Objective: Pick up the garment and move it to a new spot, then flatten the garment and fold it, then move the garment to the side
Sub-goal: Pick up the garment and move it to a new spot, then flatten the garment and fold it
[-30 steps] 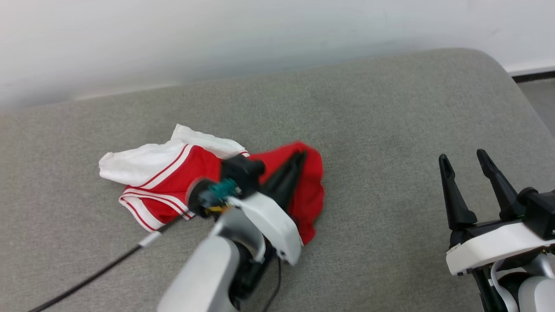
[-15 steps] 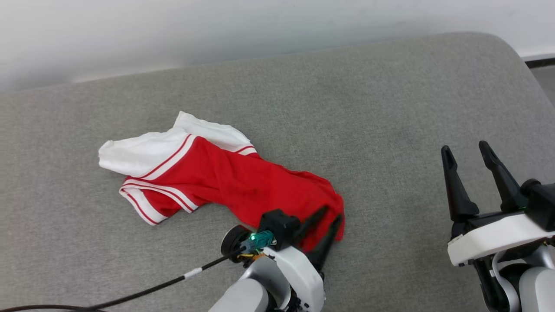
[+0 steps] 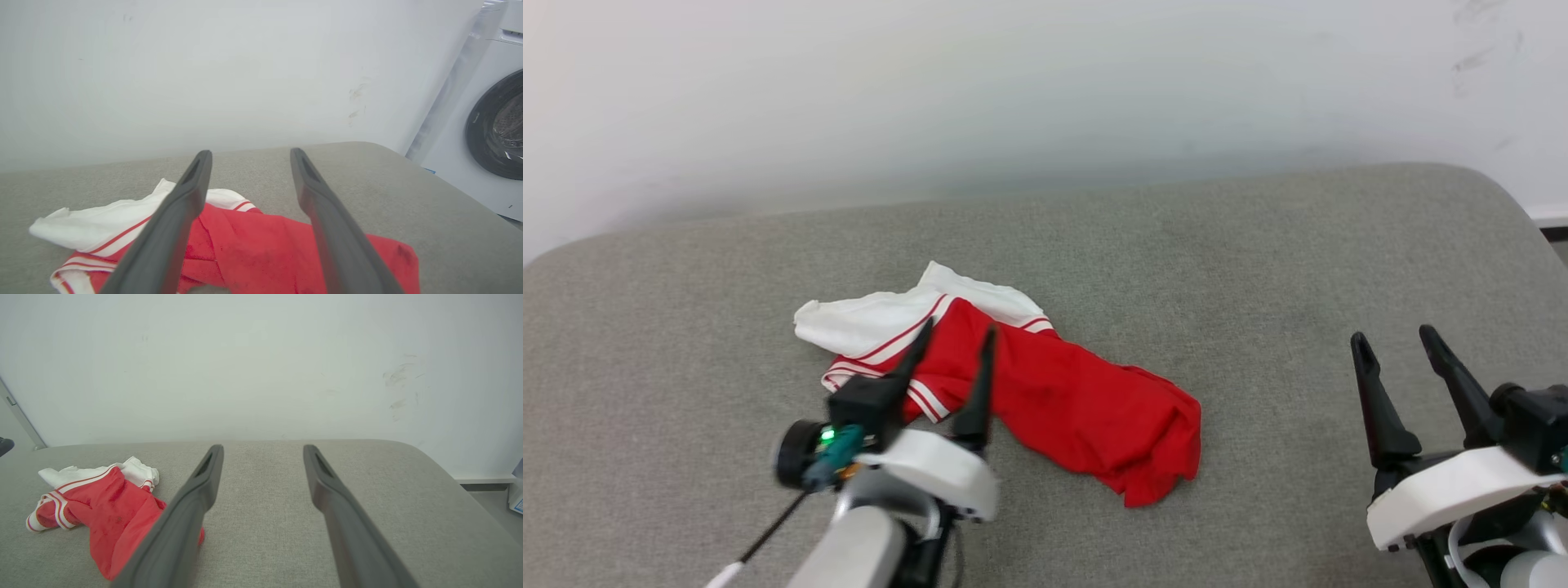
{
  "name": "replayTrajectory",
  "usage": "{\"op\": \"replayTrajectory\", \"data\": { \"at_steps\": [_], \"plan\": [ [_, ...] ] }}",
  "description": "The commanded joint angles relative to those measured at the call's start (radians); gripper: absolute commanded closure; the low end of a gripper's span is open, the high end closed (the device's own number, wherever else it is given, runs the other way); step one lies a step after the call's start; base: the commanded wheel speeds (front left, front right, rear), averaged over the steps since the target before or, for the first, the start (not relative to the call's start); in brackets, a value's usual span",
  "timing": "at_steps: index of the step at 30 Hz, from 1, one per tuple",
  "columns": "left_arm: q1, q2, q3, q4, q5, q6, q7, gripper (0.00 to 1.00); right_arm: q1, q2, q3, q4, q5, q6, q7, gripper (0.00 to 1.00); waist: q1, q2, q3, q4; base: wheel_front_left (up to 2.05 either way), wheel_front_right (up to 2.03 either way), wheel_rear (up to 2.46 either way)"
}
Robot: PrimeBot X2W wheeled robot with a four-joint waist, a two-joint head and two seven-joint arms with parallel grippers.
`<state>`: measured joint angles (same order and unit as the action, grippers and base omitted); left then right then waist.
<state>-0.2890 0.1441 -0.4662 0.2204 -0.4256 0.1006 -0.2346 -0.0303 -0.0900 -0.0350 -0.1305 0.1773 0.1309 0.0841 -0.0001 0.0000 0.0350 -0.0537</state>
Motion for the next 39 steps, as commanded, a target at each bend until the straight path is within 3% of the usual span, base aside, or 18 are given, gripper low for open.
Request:
{"op": "replayTrajectory", "data": {
  "at_steps": [1,6,12,25,28,33,39],
  "plan": [
    [0.027,0.026,0.028,-0.005,-0.005,0.018,-0.01,0.0,0.021,0.001,0.001,-0.006,-0.006,0.0,0.004,0.0,0.0001,0.0,-0.019,0.014,0.0,0.0,0.0],
    [0.121,0.117,0.14,-0.038,-0.016,0.07,-0.024,0.0,0.057,0.002,0.015,-0.001,0.004,0.0,0.021,0.0,0.0001,0.0,-0.042,0.025,0.0,0.0,0.0],
    [0.213,0.174,0.181,-0.095,-0.026,0.095,-0.009,0.0,0.082,0.007,0.015,0.003,0.004,0.0,0.025,0.0,0.0001,0.0,-0.058,0.032,0.0,0.0,0.0],
    [0.261,0.187,0.17,-0.202,-0.033,0.128,0.042,0.0,0.086,0.01,-0.02,0.007,0.009,0.0,0.062,0.0,0.0001,0.0,-0.052,0.04,0.0,0.0,0.0],
    [0.253,0.181,0.164,-0.214,-0.03,0.129,0.043,0.0,0.063,0.001,-0.046,0.035,0.053,0.0,0.125,0.0,0.0001,0.0,-0.042,0.052,0.0,0.0,0.0],
    [0.225,0.175,0.161,-0.229,-0.026,0.132,0.035,0.0,-0.017,-0.036,-0.08,0.122,0.129,0.0,0.331,0.0,0.0001,0.0,-0.01,0.084,0.0,0.0,0.0],
    [0.169,0.169,0.149,-0.228,-0.016,0.116,0.025,0.0,-0.163,-0.127,0.004,0.218,0.231,0.0,0.57,0.0,0.0001,0.0,0.056,0.139,0.0,0.0,0.0]
  ]
}}
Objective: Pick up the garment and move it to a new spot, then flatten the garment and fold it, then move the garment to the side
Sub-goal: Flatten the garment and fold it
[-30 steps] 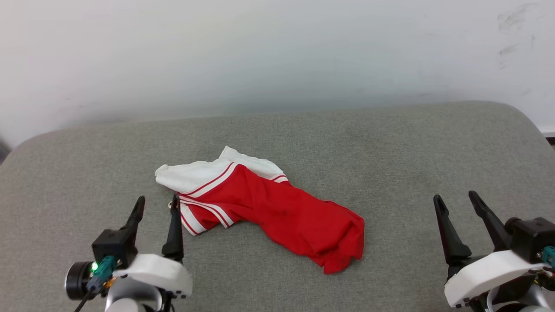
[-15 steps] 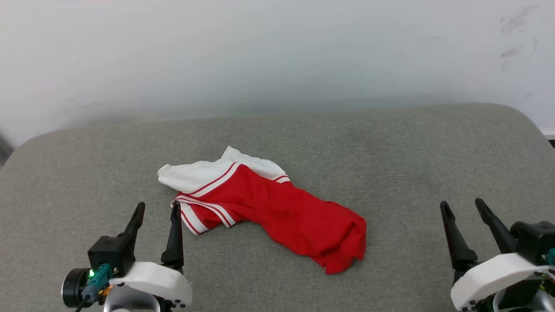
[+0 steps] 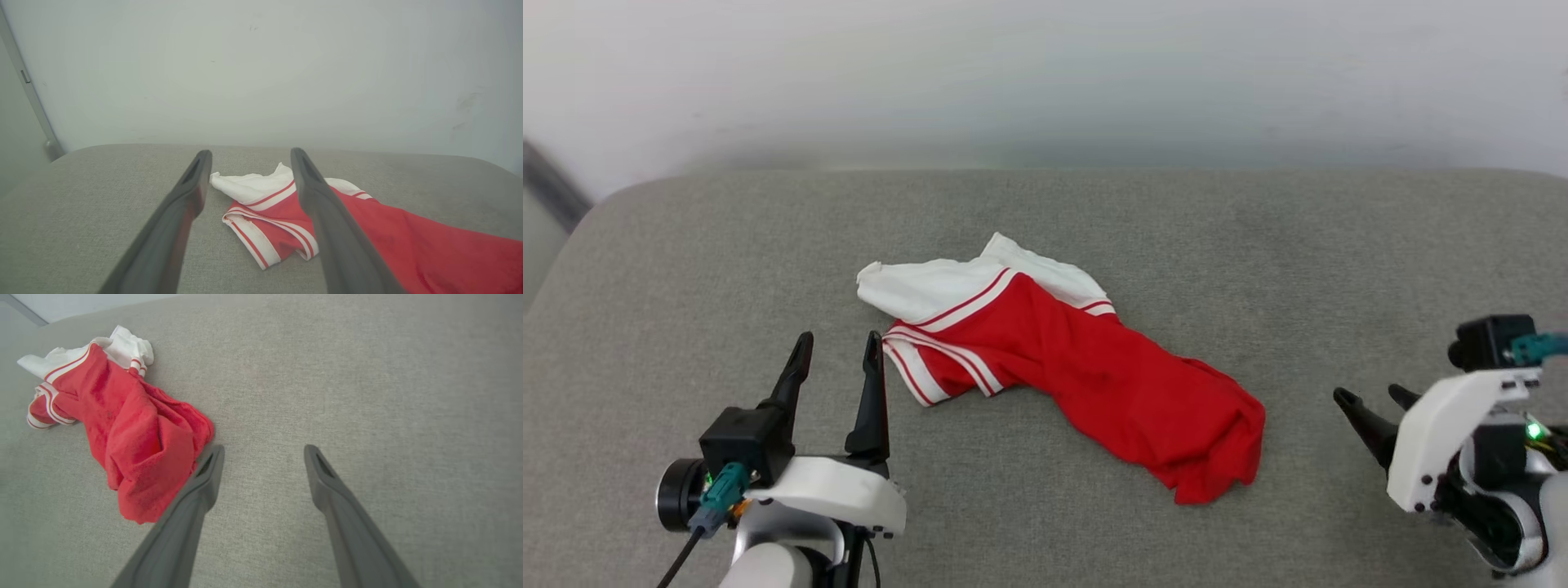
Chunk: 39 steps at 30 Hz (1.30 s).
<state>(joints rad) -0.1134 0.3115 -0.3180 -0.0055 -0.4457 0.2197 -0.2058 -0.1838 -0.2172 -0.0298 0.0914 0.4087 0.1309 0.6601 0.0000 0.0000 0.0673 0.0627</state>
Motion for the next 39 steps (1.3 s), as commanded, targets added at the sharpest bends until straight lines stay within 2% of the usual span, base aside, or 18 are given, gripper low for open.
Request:
{"op": "replayTrajectory", "data": {
  "at_steps": [1,5,12,19,20,21,30,35,39],
  "plan": [
    [-0.018,-0.002,-0.004,0.001,0.005,-0.006,-0.007,0.0,-0.032,-0.013,0.024,0.013,0.015,0.0,0.026,0.0,0.0,0.0,0.036,0.032,0.0,0.0,0.0],
    [-0.063,-0.024,-0.02,0.012,0.013,-0.015,-0.018,0.0,-0.134,-0.049,0.122,0.073,0.057,0.0,0.115,0.0,0.0,0.0,0.086,0.069,0.0,0.0,0.0],
    [-0.124,-0.061,-0.047,0.05,0.02,-0.037,-0.036,0.0,-0.28,-0.088,0.271,0.218,0.116,0.0,0.172,0.0,0.0,0.0,0.155,0.122,0.0,0.0,0.0],
    [-0.14,-0.079,-0.048,0.09,0.017,-0.049,-0.047,0.0,-0.285,-0.087,0.388,0.363,0.201,0.0,0.237,0.0,0.0,0.0,0.17,0.141,0.0,0.0,0.0],
    [-0.139,-0.08,-0.046,0.093,0.017,-0.05,-0.049,0.0,-0.283,-0.088,0.401,0.371,0.209,0.0,0.239,0.67,0.0,0.0,0.169,0.14,0.0,0.0,0.0],
    [-0.137,-0.08,-0.045,0.097,0.017,-0.051,-0.051,0.0,-0.284,-0.089,0.411,0.375,0.217,0.0,0.238,1.0,0.0,0.0,0.166,0.138,0.0,0.0,0.0],
    [-0.108,-0.058,-0.035,0.119,0.012,-0.051,-0.051,0.0,-0.323,-0.143,0.413,0.29,0.224,0.0,0.1,1.0,0.0,0.0,0.096,0.082,0.0,0.0,0.0],
    [-0.08,-0.046,-0.03,0.116,0.003,-0.045,-0.04,0.0,-0.237,-0.173,0.358,0.219,0.199,0.0,0.039,1.0,0.0,0.0,0.051,0.043,0.0,0.0,0.0],
    [-0.028,-0.029,-0.014,0.108,-0.016,-0.032,-0.029,0.0,-0.022,-0.147,0.23,0.124,0.169,0.0,0.013,1.0,0.0,0.0,-0.002,-0.005,0.0,0.0,0.0]
  ]
}}
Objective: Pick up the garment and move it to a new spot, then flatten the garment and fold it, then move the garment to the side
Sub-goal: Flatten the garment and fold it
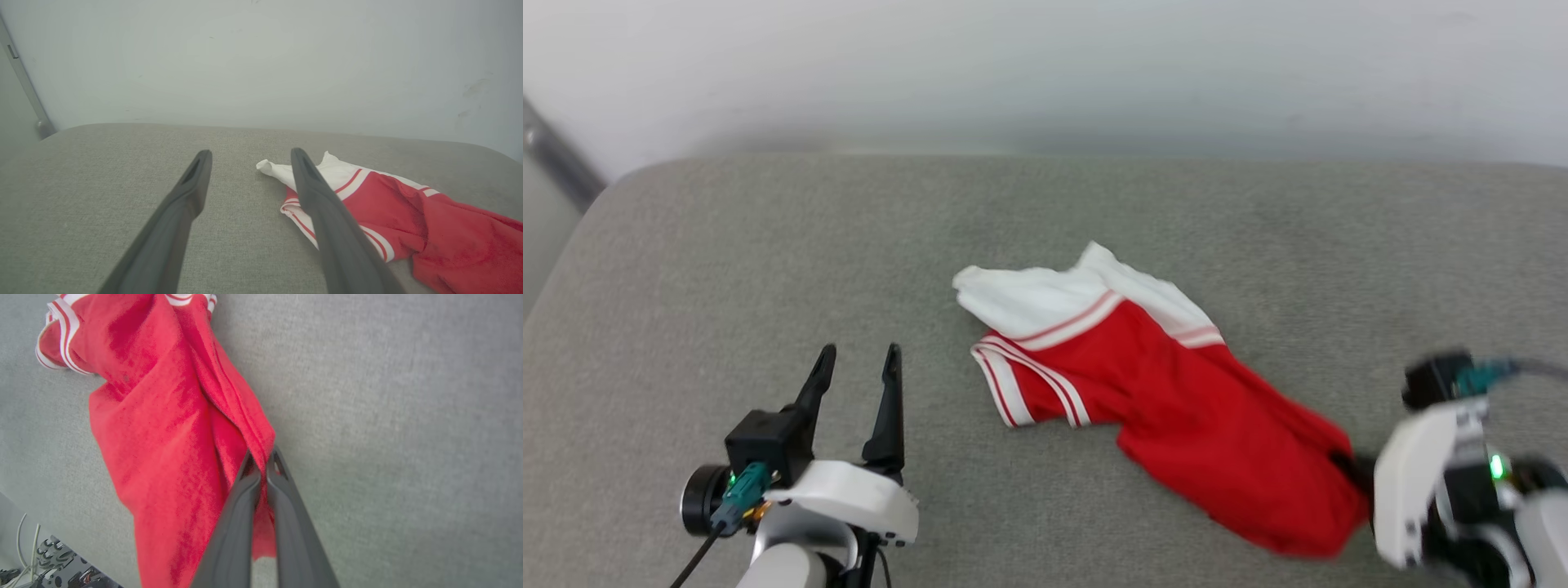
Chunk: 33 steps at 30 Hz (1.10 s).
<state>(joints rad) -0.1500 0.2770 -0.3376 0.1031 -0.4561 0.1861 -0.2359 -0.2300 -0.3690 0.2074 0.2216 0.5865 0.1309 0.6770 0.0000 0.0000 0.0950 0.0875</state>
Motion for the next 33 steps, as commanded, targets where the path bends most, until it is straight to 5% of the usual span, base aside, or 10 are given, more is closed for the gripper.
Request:
{"op": "replayTrajectory", "data": {
  "at_steps": [1,9,10,11,21,27,33],
  "plan": [
    [0.02,0.007,0.009,-0.004,-0.009,0.007,0.003,0.0,0.076,0.012,-0.036,-0.024,-0.025,0.0,-0.001,1.0,0.0,0.0,-0.037,-0.038,0.0,0.0,0.0],
    [0.079,0.023,0.02,-0.028,-0.026,0.025,0.021,0.0,0.398,0.147,-0.165,-0.175,-0.103,0.0,0.057,1.0,0.0,0.0,-0.066,-0.081,0.0,0.0,0.0],
    [0.083,0.024,0.018,-0.03,-0.028,0.026,0.027,0.0,0.432,0.169,-0.169,-0.188,-0.103,0.0,0.066,0.8,0.0,0.0,-0.068,-0.082,0.0,0.0,0.0],
    [0.087,0.025,0.016,-0.032,-0.029,0.026,0.028,0.0,0.458,0.19,-0.177,-0.204,-0.108,0.0,0.068,0.0,0.0,0.0,-0.068,-0.084,0.0,0.0,0.0],
    [0.106,0.034,0.009,-0.043,-0.034,0.037,0.047,0.0,0.477,0.287,-0.305,-0.343,-0.232,0.0,-0.256,0.0,0.0,0.0,-0.077,-0.082,0.0,0.0,0.0],
    [0.104,0.038,0.011,-0.038,-0.039,0.043,0.052,0.0,0.417,0.292,-0.328,-0.373,-0.291,0.0,-0.436,0.0,0.0,0.0,-0.079,-0.076,0.0,0.0,0.0],
    [0.11,0.041,0.006,-0.029,-0.041,0.049,0.061,0.0,0.347,0.277,-0.313,-0.371,-0.323,0.0,-0.505,0.0,0.0,0.0,-0.093,-0.069,0.0,0.0,0.0]
  ]
}}
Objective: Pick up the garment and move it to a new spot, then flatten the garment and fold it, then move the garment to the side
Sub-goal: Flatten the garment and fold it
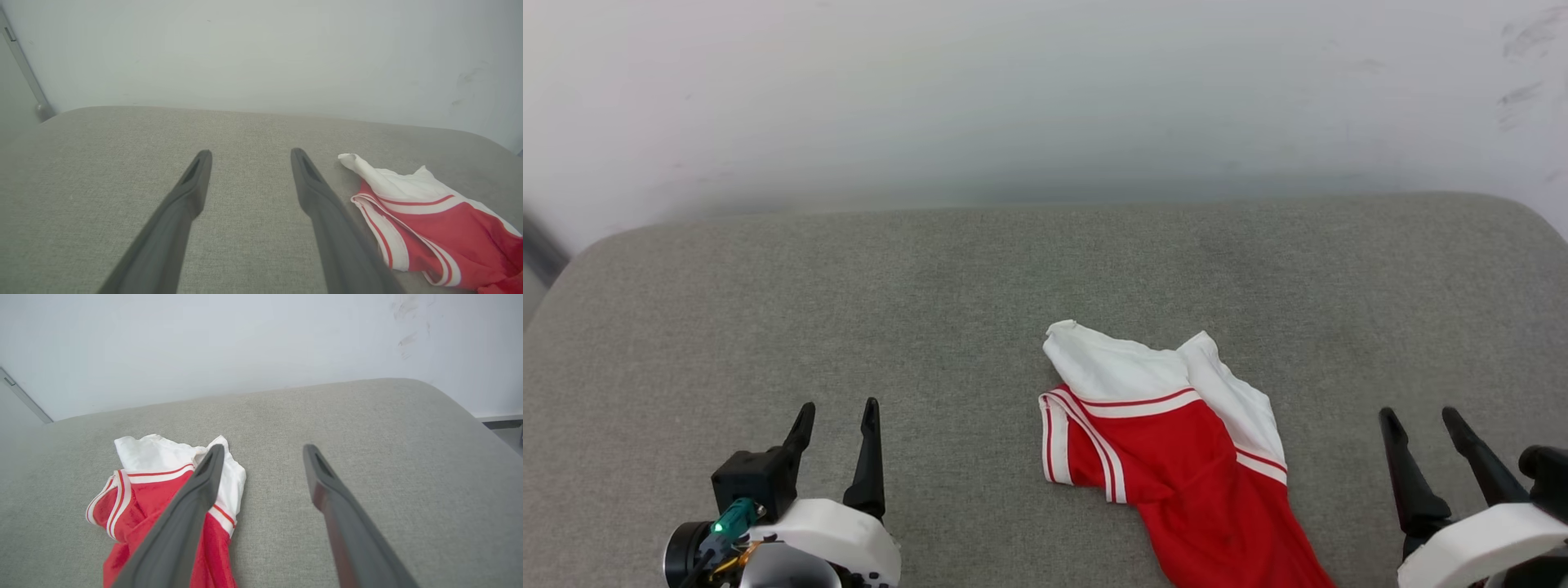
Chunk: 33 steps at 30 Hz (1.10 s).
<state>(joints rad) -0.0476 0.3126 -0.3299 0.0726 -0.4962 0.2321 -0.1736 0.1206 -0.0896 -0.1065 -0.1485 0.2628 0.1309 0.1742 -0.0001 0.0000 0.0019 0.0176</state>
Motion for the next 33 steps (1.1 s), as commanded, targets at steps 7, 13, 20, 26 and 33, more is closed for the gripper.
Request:
{"op": "replayTrajectory", "data": {
  "at_steps": [7,13,20,26,33],
  "plan": [
    [-0.018,0.009,-0.037,-0.017,0.009,0.002,0.056,0.0,-0.065,-0.002,0.026,-0.029,-0.024,0.0,0.012,0.0,0.0001,0.0,0.006,0.001,0.0,0.0,0.0],
    [-0.152,-0.007,-0.087,-0.012,0.013,-0.038,0.153,0.0,-0.09,-0.006,0.025,-0.049,-0.019,0.0,0.032,0.0,0.0001,0.0,0.057,-0.006,0.0,0.0,0.0],
    [-0.415,-0.029,-0.146,0.051,0.007,-0.114,0.328,0.0,-0.151,-0.03,0.043,-0.052,0.005,0.0,0.041,0.0,0.0001,0.0,0.169,-0.051,0.0,0.0,0.0],
    [-0.622,-0.053,-0.194,0.188,-0.023,-0.202,0.501,0.0,-0.211,-0.033,0.064,-0.027,0.021,0.0,0.022,0.0,0.0001,0.0,0.253,-0.104,0.0,0.0,0.0],
    [-0.759,-0.053,-0.217,0.409,-0.092,-0.291,0.685,0.0,-0.254,-0.018,0.099,0.016,0.039,0.0,-0.002,0.0,0.0001,0.0,0.313,-0.165,0.0,0.0,0.0]
  ]
}}
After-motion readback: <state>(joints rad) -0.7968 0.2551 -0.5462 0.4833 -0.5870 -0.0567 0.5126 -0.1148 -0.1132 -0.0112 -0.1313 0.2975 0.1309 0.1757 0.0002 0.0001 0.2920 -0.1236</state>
